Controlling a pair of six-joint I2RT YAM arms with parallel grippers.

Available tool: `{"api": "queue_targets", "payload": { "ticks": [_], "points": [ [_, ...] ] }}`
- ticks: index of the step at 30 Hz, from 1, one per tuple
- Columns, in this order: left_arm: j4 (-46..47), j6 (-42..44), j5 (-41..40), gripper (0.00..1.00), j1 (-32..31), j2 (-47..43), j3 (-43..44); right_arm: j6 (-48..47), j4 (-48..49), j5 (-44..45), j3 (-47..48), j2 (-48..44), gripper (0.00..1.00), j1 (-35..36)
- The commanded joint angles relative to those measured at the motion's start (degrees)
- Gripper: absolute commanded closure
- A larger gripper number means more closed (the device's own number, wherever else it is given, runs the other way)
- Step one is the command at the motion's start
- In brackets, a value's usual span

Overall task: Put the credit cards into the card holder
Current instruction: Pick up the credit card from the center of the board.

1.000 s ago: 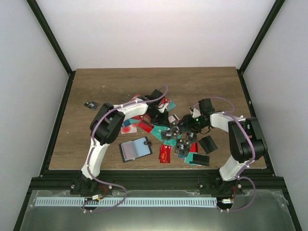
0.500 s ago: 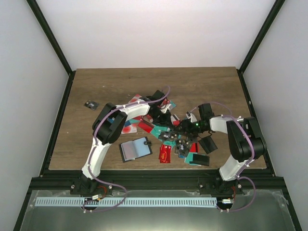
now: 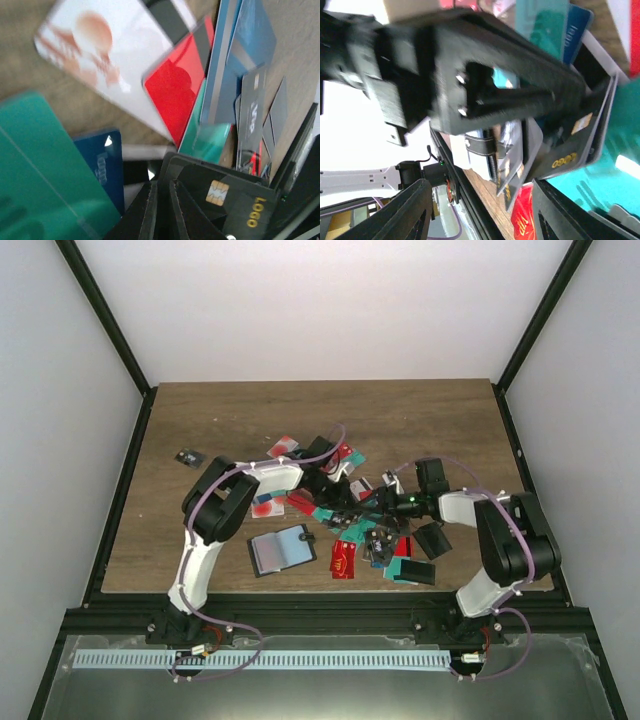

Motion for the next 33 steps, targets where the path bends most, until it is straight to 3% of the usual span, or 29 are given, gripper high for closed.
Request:
{"api": "queue_targets", "payload": {
  "ticks": [1,9,14,19,24,33],
  "points": [
    [-1.5,-2.8,1.0,0.9,-1.9,-1.5,-5.7,0.2,1.5,-0.9,0.2,-4.8,0.43,0.1],
    [3.4,-6.2,1.7,0.9,-5.0,-5.0,-12.2,-0.6,-1.0,1.1,-6.3,-9.2,0.43,0.1],
    [5.4,-8.0,0.8,0.9,-5.6,-7.5,-14.3,-5.2,-10.6,7.7,-6.0,-12.1,0.43,0.1],
    [3.1,-7.7,-1.5,0.89,-5.6,-12.0,-13.1,-6.5,-14.4,9.0,-7.3,-15.9,0.43,0.2],
    [-1.4,-5.5,-7.0,0.86,-5.2,-15.7,-11.2,-2.7,-17.0,13.1,-10.4,-20.8,0.41,0.9],
    [-8.4,1.5,-9.8,0.85,-5.1,-7.7,-5.9,8.7,-11.5,15.5,-16.1,-25.8,0.4,7.6]
  ]
}}
